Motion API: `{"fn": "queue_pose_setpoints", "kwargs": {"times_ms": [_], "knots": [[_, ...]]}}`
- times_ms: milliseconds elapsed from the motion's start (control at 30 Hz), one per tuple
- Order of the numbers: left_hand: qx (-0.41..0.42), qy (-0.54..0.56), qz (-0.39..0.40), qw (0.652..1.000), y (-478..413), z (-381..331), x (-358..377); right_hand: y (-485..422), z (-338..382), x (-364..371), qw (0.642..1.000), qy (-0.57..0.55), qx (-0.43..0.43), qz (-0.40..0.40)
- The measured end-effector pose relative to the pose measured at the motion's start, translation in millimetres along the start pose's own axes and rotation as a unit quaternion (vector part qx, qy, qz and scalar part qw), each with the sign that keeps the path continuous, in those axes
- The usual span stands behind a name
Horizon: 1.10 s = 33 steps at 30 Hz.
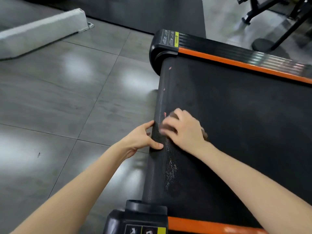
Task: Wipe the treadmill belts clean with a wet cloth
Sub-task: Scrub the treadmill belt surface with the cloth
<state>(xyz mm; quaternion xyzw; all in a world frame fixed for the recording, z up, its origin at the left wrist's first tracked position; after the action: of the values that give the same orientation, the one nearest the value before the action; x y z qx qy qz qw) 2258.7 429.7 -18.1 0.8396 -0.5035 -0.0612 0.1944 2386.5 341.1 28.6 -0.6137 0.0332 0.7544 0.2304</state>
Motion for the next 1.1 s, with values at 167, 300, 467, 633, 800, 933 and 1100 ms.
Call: {"fn": "queue_pose_setpoints", "kwargs": {"times_ms": [167,300,467,633,800,933,1100], "knots": [[0.021,-0.056,-0.011,0.998,-4.1,-13.0,-8.5,-102.2,-23.5,22.4,0.993,0.036,0.109,-0.014],[0.014,-0.034,-0.009,0.999,-8.3,-20.2,3.4,-71.0,-16.0,15.3,0.997,-0.002,0.070,0.010],[0.019,-0.029,-0.032,0.999,-18.4,-15.1,0.1,-18.2,-18.4,4.2,0.997,-0.039,-0.057,0.032],[0.023,-0.019,-0.050,0.998,-19.2,-15.7,1.8,-98.7,-33.5,16.4,0.999,-0.001,0.046,-0.001],[0.012,-0.015,-0.060,0.998,-18.0,-18.0,2.8,-36.8,-12.9,13.6,0.998,-0.054,-0.021,-0.005],[0.005,-0.017,-0.058,0.998,-17.3,-18.3,3.3,-61.6,-19.0,12.9,0.999,-0.031,-0.017,0.020],[0.004,-0.016,-0.055,0.998,-15.9,-21.3,4.5,-113.9,-32.9,23.1,0.996,-0.001,0.090,0.001]]}}
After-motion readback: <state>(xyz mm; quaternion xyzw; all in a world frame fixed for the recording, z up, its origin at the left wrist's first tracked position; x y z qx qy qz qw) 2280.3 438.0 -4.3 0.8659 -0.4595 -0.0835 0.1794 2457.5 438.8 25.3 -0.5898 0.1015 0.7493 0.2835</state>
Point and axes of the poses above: each hand's wrist, its own y-axis away from the middle knuckle, its own x-axis out of the palm, z = x × y, the point moved 3 cm from there along -y, towards the middle knuckle, and after that the axes turned 10 degrees about x, right-handed, at the moved point
